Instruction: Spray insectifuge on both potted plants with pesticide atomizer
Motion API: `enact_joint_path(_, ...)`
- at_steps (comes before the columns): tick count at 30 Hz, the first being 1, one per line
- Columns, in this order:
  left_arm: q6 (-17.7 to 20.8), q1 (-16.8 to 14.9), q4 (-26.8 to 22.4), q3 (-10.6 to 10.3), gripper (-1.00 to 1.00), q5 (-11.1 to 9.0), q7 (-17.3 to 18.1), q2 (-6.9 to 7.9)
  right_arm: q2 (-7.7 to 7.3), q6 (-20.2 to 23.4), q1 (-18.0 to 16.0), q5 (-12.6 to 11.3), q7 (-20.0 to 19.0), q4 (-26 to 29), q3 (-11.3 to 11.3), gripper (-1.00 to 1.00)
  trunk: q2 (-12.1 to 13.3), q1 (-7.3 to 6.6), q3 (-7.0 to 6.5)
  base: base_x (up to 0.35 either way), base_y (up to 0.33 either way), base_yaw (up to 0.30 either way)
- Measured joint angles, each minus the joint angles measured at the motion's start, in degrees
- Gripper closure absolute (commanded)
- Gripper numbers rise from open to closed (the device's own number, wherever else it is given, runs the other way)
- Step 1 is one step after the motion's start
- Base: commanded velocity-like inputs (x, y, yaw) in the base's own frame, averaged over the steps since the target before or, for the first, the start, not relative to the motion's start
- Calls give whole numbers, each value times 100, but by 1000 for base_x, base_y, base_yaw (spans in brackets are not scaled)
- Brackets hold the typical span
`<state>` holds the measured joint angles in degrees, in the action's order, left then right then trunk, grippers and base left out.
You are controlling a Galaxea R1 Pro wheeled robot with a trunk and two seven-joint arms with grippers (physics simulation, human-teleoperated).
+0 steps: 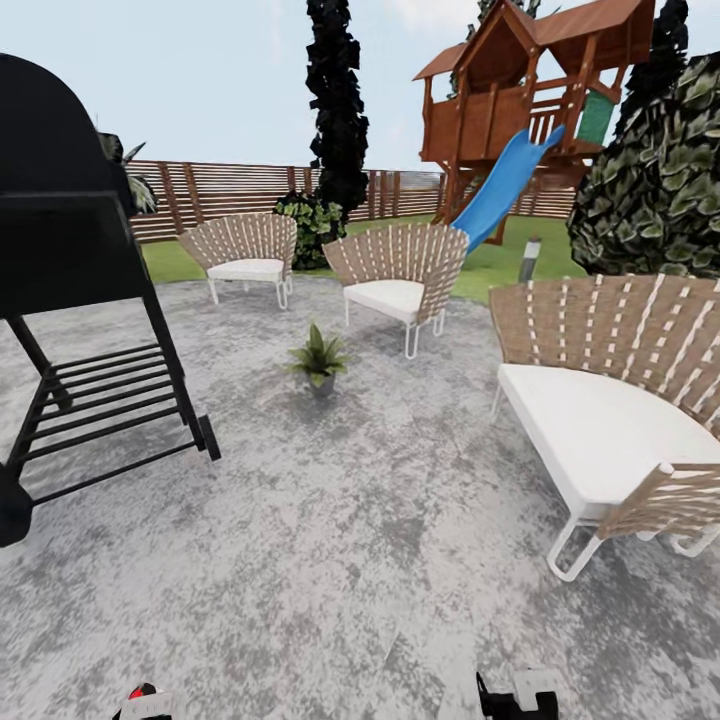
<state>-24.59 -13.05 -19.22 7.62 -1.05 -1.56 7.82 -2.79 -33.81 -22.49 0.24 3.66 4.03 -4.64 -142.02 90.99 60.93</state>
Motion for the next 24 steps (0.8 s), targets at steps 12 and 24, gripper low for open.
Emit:
enact_joint_path(12,-1,-2,2,0,100,1,1,0,-7,0,1,0,0,-3,0,-100,0,0,0,338,0,149)
enact_joint_path(24,-3,-2,2,1,100,1,1,-1,-9,0,2,0,0,-4,0,-100,0,0,0,338,0,1)
